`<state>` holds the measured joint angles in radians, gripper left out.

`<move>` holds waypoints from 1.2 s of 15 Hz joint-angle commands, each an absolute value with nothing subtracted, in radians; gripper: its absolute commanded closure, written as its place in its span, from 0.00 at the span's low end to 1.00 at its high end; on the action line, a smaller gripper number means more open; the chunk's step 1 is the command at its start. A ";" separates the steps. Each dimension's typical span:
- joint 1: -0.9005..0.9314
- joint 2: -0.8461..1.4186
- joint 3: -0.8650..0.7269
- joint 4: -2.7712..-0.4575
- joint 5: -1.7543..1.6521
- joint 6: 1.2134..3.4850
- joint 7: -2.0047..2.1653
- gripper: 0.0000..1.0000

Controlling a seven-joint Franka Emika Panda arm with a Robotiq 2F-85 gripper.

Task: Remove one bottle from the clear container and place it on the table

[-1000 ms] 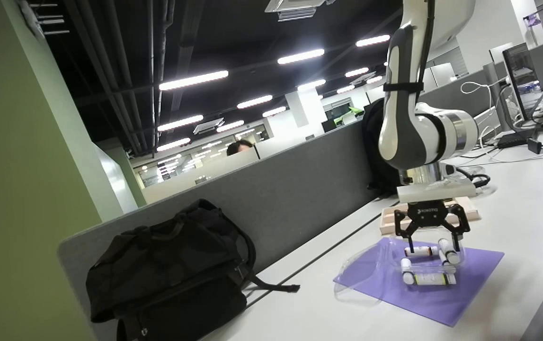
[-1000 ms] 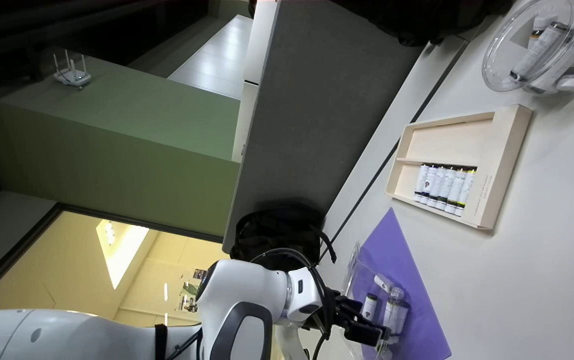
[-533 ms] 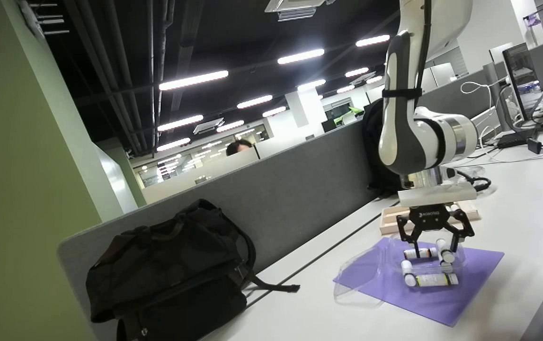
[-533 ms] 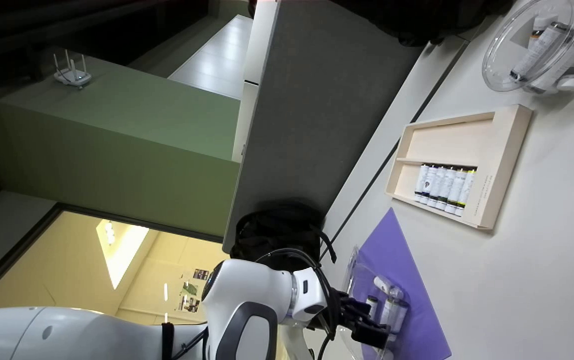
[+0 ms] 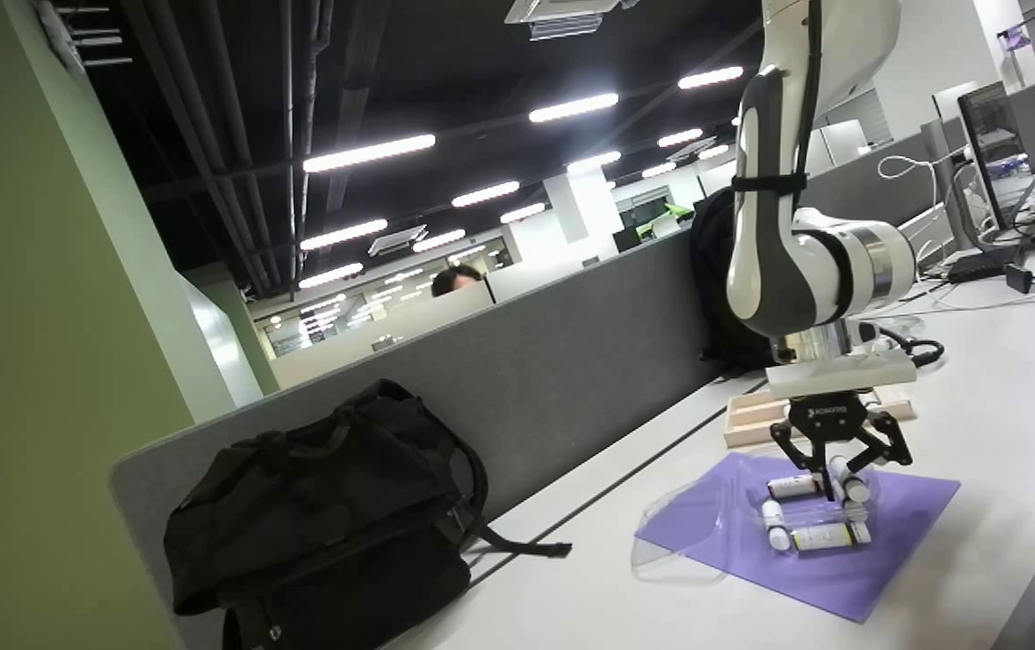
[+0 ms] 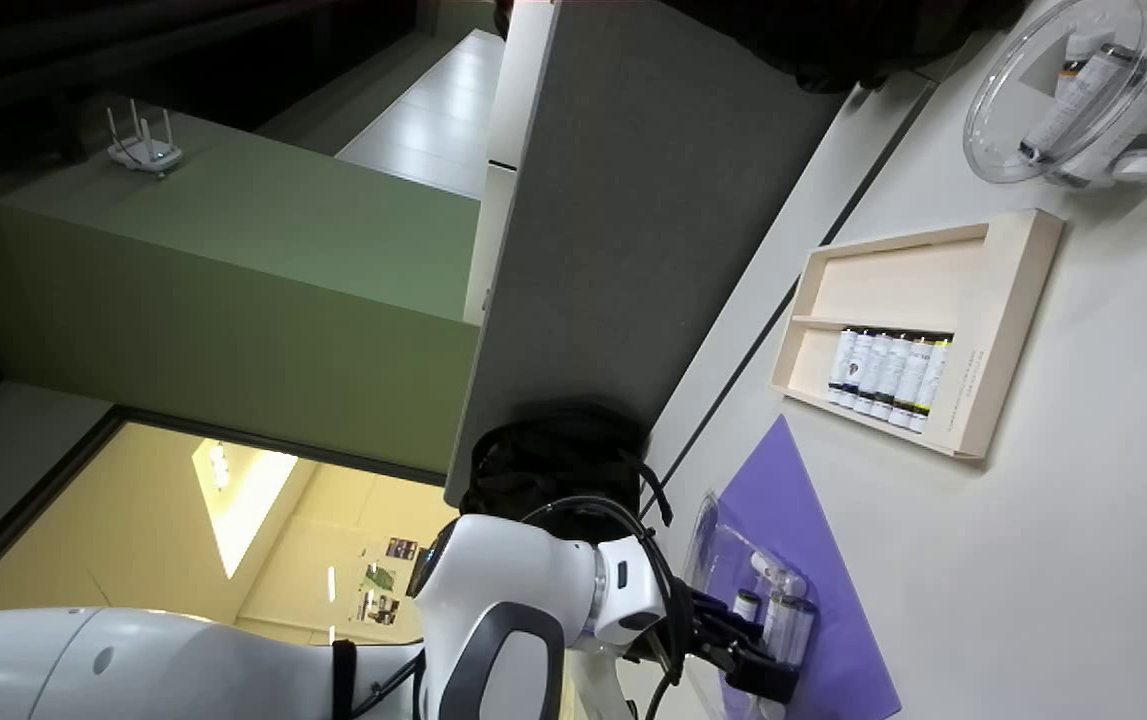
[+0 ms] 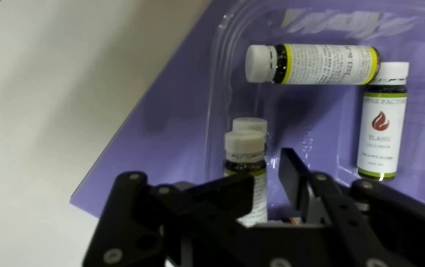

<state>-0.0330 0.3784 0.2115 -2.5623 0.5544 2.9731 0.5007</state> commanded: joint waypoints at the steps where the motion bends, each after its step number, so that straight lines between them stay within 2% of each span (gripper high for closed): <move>1: -0.010 0.391 0.173 -2.530 0.559 2.905 0.498 0.34; 6: 0.038 0.387 0.108 -2.498 0.523 2.820 0.528 0.04; 7: 0.051 0.389 0.095 -2.491 0.514 2.812 0.535 0.02; 18: 0.138 0.429 0.022 -2.456 0.423 2.809 0.572 0.00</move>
<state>0.1202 0.3916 0.0449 -2.4808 0.4502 2.8099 0.5382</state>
